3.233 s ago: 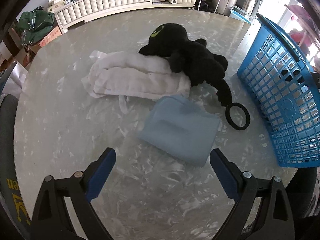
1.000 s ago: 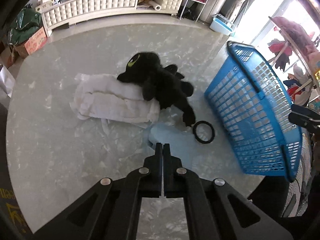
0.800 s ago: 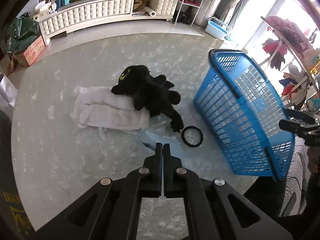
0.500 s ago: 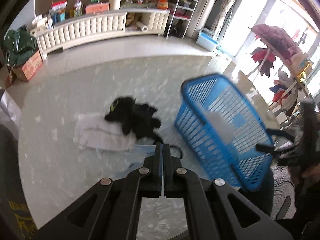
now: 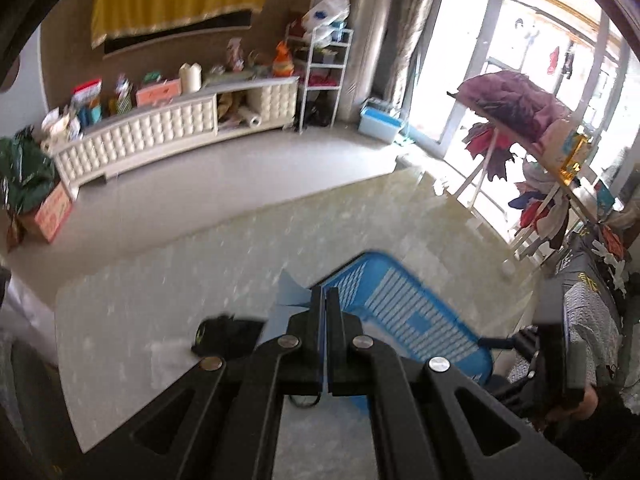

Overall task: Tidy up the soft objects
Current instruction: 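Carry the blue cloth with the left gripper over the basket and release it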

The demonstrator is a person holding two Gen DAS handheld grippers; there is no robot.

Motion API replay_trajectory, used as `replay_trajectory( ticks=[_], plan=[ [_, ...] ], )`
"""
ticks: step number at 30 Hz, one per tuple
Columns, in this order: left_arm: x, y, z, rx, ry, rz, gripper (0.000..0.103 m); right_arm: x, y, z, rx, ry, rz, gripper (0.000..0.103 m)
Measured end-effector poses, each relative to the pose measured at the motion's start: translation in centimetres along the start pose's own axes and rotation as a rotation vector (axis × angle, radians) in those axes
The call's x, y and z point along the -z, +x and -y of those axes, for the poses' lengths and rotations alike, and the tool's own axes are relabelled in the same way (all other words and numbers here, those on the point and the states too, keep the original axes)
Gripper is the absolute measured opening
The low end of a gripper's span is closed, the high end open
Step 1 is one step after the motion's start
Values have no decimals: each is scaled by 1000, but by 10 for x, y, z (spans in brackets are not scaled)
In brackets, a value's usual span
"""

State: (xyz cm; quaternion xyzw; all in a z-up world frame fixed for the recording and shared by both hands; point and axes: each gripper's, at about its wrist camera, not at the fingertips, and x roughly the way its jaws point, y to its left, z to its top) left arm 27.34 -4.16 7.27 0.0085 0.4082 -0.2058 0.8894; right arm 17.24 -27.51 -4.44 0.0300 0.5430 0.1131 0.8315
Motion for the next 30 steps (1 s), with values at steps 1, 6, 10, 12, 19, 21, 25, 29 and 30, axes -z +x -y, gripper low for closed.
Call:
replay_trajectory(
  ticks=[1,6,10,12,19,21,25,29,30],
  plan=[
    [-5,0,4,6,9,11,0,0,-2,1,-3,0,6,96],
    [-34,1,35,29,65,31,0,-4,-13,12,0,18,41,96],
    [-40,17,56,55,99,10,0,-5,-16,22,20,29,59,96],
    [-38,29,64,71,109,-10,0,-5,-15,27,25,35,62,96],
    [-18,74,79,99,124,-101,0,1,-8,44,32,69,46,96],
    [-10,91,78,100,117,-137,0,2,-5,48,33,78,38,96],
    [10,119,75,102,109,-209,0,4,-2,50,30,86,29,96],
    [34,142,75,90,119,-280,0,1,3,49,29,86,19,96],
    [40,146,76,88,122,-292,0,1,4,49,30,87,17,96]
  ],
)
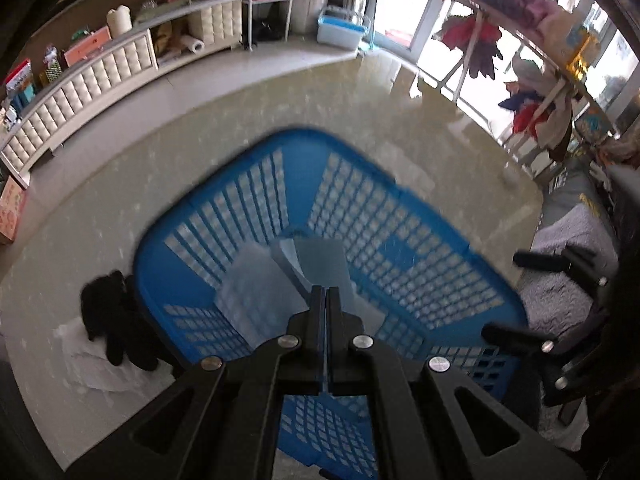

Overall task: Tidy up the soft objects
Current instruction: 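Carry the blue cloth with the left gripper over the basket and release it, then withdraw the left gripper from the basket back over the table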

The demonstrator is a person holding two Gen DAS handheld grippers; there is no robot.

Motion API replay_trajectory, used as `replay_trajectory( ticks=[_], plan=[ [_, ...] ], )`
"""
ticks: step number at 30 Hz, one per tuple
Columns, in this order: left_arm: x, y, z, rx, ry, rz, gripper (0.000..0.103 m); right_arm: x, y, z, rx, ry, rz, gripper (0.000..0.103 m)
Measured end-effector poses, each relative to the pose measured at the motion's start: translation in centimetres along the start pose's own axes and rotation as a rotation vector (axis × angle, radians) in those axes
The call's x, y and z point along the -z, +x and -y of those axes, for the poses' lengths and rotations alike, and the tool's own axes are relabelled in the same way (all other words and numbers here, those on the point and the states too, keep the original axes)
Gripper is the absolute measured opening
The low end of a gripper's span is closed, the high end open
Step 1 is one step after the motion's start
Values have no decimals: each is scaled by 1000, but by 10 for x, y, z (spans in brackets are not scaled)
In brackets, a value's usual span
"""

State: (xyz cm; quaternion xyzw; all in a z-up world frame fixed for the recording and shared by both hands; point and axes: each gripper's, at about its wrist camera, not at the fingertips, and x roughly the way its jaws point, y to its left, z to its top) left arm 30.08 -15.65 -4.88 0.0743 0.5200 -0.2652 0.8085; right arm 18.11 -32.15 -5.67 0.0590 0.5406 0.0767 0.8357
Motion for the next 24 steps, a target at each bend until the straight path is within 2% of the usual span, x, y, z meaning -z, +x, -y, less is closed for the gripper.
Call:
replay_trajectory(
  ticks=[6,11,12,16,20,22,24],
  plan=[
    [13,25,6,-14,27,-64,0,-2,4,-4,-3,-6,-11,96],
    [16,34,5,1,22,-88,1,-2,5,-3,-5,-6,-18,96],
    [17,35,5,6,19,-90,5,-2,5,-3,-4,-4,-19,96],
    [16,35,6,3,15,-89,32,-3,6,-3,0,-2,-24,96],
    [17,25,6,1,22,-57,46,-2,5,-5,3,-5,-25,96],
    [16,21,7,-5,25,-39,62,-2,5,-7,4,-6,-25,96],
    [17,12,5,-16,29,-17,68,-2,2,-10,7,-11,-22,96]
  ],
)
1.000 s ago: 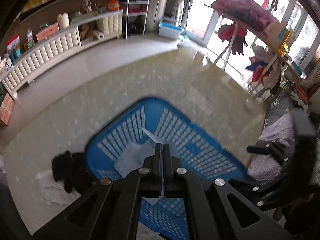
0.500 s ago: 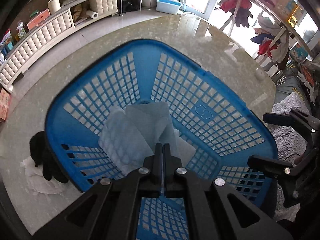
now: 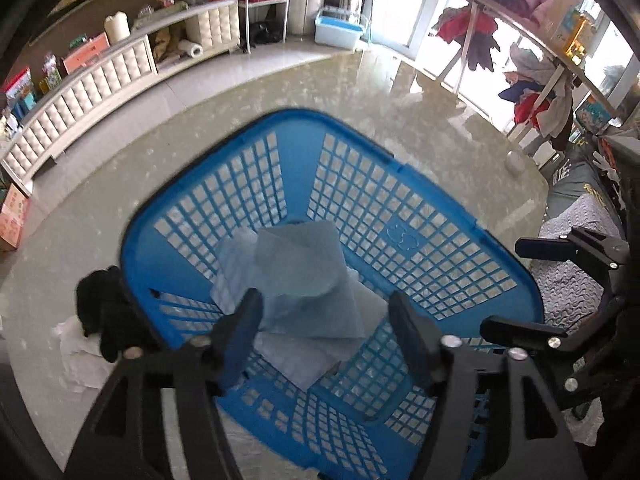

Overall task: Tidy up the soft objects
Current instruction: 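Withdraw the left gripper from the basket back over the table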

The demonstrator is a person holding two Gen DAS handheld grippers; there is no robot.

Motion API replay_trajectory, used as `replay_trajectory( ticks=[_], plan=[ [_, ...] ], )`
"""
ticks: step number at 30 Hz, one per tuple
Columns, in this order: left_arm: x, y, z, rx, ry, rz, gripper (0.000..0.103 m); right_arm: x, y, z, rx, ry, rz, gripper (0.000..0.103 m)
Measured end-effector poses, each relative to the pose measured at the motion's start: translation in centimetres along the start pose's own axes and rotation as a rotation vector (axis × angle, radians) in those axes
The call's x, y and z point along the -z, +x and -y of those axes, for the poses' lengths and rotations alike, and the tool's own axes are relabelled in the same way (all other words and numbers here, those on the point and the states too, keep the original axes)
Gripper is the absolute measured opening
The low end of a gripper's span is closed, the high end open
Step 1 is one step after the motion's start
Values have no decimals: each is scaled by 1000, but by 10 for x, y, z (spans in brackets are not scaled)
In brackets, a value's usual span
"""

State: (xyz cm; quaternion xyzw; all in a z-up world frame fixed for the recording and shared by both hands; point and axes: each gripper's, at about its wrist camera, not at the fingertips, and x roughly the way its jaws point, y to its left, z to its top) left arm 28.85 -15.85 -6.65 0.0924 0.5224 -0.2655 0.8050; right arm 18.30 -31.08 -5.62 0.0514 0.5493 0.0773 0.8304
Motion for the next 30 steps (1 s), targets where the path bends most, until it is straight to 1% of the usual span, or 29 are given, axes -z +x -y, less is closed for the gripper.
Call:
replay_trajectory(
  ticks=[3,5,7,13,17,21,24,27,30],
  plan=[
    [4,-17,-2,-10,5,36,78,1,-4,-6,5,-9,8,96],
    [6,-25,-2,-16,7,52,78,1,-6,-12,9,-16,13,96],
    [11,-36,-4,-33,8,70,82,1,-10,-18,13,-25,21,96],
    [28,-70,-13,-70,-4,120,82,2,-20,-42,20,-62,44,96],
    [41,-93,-20,-87,-21,153,82,3,-30,-65,14,-93,76,96],
    [59,-114,-33,-117,-57,179,82,3,-36,-87,4,-132,108,96],
    [76,-129,-47,-161,-92,195,85,5,-37,-105,-4,-165,122,96],
    [93,-142,-58,-163,-125,208,87,9,-34,-124,-10,-200,130,96],
    [113,-150,-71,-184,-161,214,92,10,-27,-142,-14,-234,129,96]
  ],
)
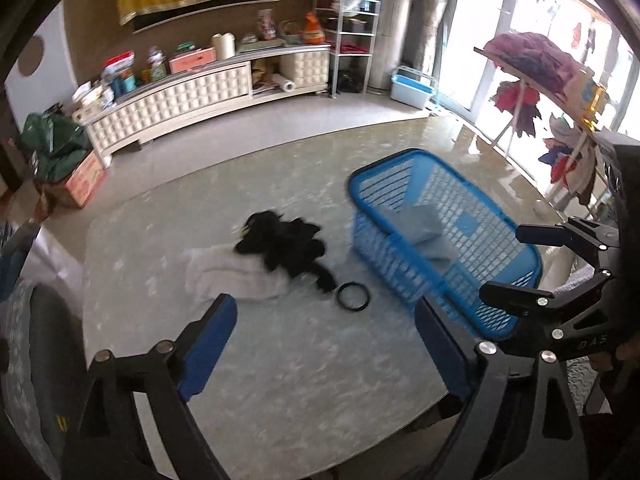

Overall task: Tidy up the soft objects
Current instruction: 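Withdraw the left gripper from the basket back over the table, then reach the right gripper to the black plush dragon and grasp it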

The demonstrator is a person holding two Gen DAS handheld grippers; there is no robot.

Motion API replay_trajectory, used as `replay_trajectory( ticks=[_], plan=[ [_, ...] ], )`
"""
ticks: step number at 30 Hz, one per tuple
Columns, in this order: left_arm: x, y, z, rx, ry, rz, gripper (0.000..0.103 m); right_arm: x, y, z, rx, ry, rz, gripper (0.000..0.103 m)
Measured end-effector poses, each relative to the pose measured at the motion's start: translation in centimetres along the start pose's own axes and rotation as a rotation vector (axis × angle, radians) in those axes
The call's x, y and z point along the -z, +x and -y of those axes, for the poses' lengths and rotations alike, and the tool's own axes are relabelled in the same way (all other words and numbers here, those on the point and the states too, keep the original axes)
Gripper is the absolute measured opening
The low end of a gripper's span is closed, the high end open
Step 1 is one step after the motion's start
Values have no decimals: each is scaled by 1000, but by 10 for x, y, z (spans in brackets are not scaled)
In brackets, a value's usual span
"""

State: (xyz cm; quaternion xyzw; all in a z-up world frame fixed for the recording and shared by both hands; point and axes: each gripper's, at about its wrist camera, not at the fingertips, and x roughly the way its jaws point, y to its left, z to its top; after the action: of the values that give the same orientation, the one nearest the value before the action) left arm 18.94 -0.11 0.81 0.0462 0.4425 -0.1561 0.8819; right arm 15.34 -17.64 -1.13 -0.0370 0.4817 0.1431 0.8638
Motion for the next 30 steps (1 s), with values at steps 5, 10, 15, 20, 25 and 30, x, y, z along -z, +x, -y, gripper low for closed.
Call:
replay_trajectory(
  ticks=[5,10,15,20,25,30],
  plan=[
    [24,-7,-31,-17,-66,-7,95,-5,17,-25,-20,-43,-8,96],
    [42,-12,-55,-55,-105,-15,103,-9,36,-53,-45,-90,-20,96],
    [57,-12,-82,-63,-151,-9,103,-19,58,-75,-64,-139,-45,96],
    [66,-2,-104,-67,-181,-25,103,-29,81,-94,-75,-162,-69,96],
    [68,15,-124,-71,-210,-48,103,-40,107,-109,-75,-181,-102,96],
    [64,36,-139,-73,-213,-78,103,-49,125,-118,-61,-193,-129,96]
  ],
)
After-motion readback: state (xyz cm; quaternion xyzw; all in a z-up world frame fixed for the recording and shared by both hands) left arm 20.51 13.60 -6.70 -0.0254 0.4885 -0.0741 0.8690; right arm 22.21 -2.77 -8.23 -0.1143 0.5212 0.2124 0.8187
